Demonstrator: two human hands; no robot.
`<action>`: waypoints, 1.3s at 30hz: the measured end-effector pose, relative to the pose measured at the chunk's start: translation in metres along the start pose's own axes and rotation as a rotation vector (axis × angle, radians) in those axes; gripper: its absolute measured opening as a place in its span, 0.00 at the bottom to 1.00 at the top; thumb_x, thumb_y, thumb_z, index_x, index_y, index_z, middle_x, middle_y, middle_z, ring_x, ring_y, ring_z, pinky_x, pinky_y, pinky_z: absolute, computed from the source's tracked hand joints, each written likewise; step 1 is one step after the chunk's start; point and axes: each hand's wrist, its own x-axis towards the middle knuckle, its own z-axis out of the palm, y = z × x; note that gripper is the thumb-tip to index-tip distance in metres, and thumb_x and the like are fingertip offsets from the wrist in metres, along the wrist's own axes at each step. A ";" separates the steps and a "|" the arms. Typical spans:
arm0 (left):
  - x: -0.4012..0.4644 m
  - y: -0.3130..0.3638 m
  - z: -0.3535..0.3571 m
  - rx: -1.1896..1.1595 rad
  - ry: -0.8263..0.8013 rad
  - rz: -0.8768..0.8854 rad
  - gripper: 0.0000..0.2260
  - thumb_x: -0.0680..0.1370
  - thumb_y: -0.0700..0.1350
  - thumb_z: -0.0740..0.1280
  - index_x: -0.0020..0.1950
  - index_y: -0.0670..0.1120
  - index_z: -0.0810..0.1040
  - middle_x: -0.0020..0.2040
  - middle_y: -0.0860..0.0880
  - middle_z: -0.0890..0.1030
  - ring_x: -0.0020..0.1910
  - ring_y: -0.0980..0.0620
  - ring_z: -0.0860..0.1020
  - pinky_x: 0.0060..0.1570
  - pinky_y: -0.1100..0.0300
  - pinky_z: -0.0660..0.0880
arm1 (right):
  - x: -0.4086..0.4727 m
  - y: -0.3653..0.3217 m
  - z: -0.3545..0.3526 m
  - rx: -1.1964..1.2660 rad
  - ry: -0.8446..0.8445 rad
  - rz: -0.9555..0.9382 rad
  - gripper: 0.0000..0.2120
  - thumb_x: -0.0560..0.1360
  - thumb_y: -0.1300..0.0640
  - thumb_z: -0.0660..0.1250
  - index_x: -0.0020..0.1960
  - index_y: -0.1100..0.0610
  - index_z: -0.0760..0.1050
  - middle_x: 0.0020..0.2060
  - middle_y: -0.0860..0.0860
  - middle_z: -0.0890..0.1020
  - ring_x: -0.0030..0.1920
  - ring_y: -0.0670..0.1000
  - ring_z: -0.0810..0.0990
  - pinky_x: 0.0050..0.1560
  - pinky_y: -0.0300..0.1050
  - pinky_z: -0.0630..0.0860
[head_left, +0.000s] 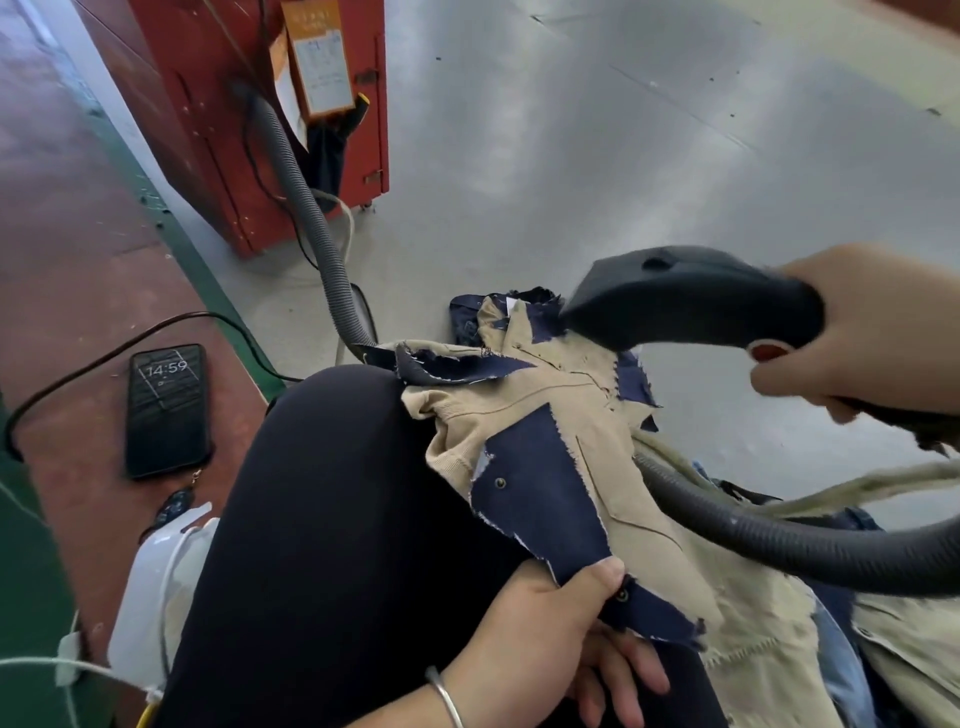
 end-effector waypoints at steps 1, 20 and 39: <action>0.001 0.000 0.000 -0.001 0.003 -0.001 0.17 0.83 0.46 0.55 0.41 0.39 0.76 0.31 0.42 0.80 0.20 0.50 0.73 0.18 0.65 0.64 | -0.010 -0.002 0.000 -0.019 -0.011 -0.009 0.07 0.58 0.55 0.71 0.35 0.52 0.75 0.18 0.49 0.78 0.16 0.48 0.77 0.19 0.44 0.74; 0.000 0.001 -0.001 0.038 -0.010 -0.009 0.13 0.83 0.44 0.54 0.46 0.38 0.74 0.31 0.42 0.80 0.20 0.51 0.74 0.18 0.65 0.65 | 0.024 -0.020 0.044 -0.150 -0.022 0.063 0.06 0.69 0.58 0.73 0.42 0.52 0.76 0.26 0.51 0.81 0.22 0.48 0.80 0.21 0.35 0.68; 0.000 0.002 0.001 0.089 0.057 0.011 0.13 0.82 0.42 0.54 0.47 0.36 0.73 0.28 0.44 0.79 0.18 0.52 0.72 0.17 0.65 0.63 | -0.024 -0.041 0.059 -0.372 -0.057 -0.021 0.11 0.70 0.47 0.68 0.36 0.45 0.66 0.30 0.42 0.74 0.29 0.38 0.69 0.25 0.36 0.59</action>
